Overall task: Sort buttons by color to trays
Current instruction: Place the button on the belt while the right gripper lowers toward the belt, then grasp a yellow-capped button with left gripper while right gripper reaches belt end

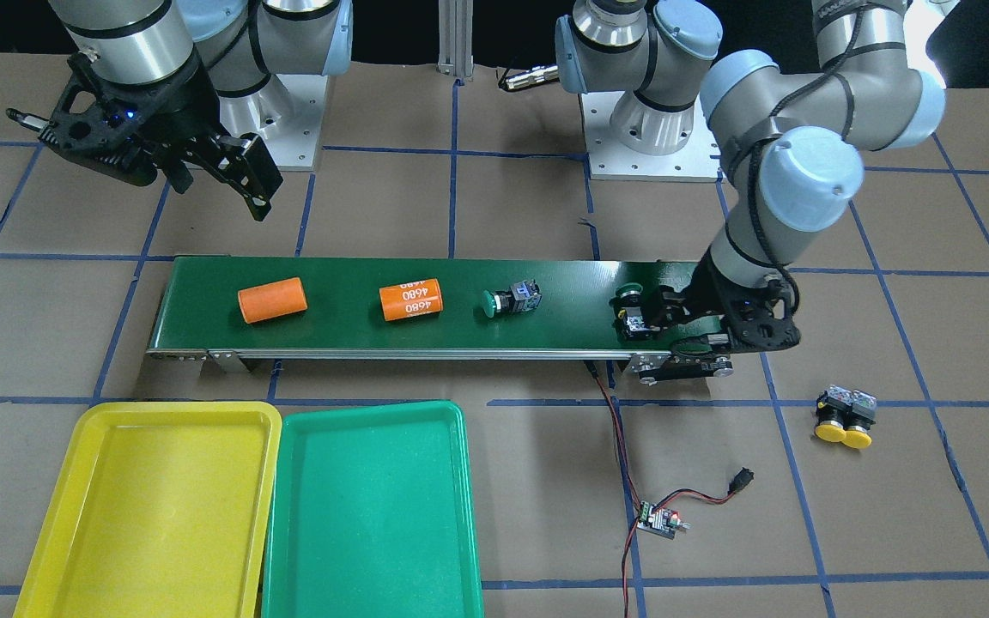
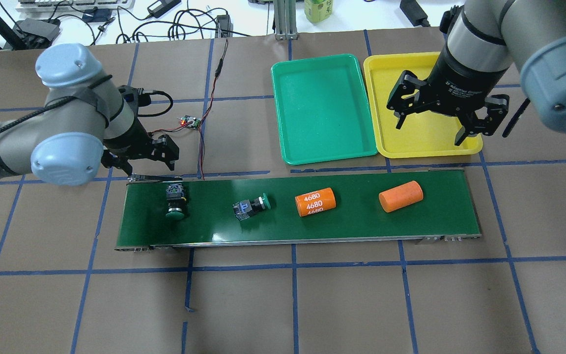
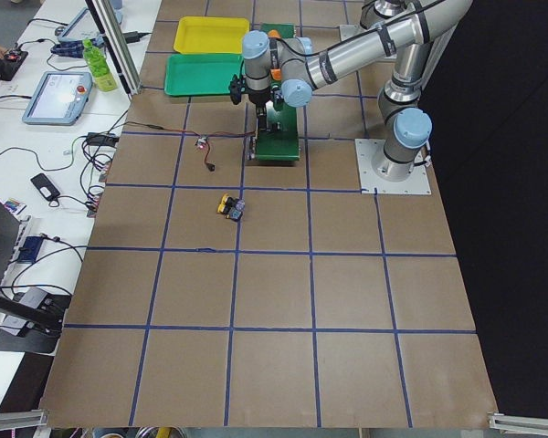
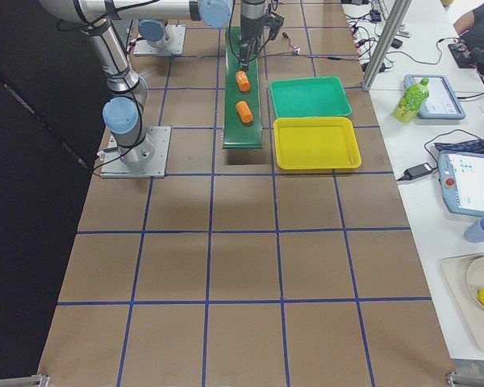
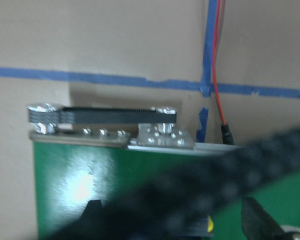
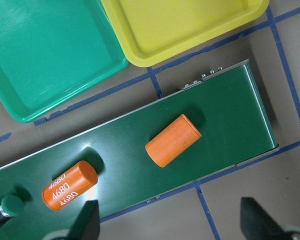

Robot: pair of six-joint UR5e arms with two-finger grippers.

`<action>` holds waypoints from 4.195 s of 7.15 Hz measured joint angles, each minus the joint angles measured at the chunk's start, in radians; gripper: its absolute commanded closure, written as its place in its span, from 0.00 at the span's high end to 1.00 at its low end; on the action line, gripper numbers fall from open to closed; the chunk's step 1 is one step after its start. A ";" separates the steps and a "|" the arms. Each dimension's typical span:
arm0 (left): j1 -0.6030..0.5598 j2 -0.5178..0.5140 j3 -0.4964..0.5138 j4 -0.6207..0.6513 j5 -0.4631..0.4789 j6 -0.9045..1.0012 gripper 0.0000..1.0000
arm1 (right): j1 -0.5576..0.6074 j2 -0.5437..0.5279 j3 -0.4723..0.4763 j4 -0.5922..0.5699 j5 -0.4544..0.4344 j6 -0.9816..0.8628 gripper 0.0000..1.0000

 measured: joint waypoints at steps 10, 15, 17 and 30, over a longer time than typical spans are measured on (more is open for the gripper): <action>0.417 -0.381 0.233 0.166 -0.010 0.673 1.00 | 0.123 0.011 0.107 -0.142 0.046 0.694 1.00; 0.418 -0.411 0.234 0.169 -0.013 0.684 1.00 | 0.124 0.020 0.220 -0.329 0.049 0.711 1.00; 0.418 -0.418 0.231 0.190 -0.012 0.693 0.98 | 0.124 0.023 0.225 -0.343 0.049 0.707 1.00; 0.139 -0.009 0.010 -0.088 -0.012 0.240 0.00 | 0.179 0.077 0.265 -0.345 0.049 0.802 1.00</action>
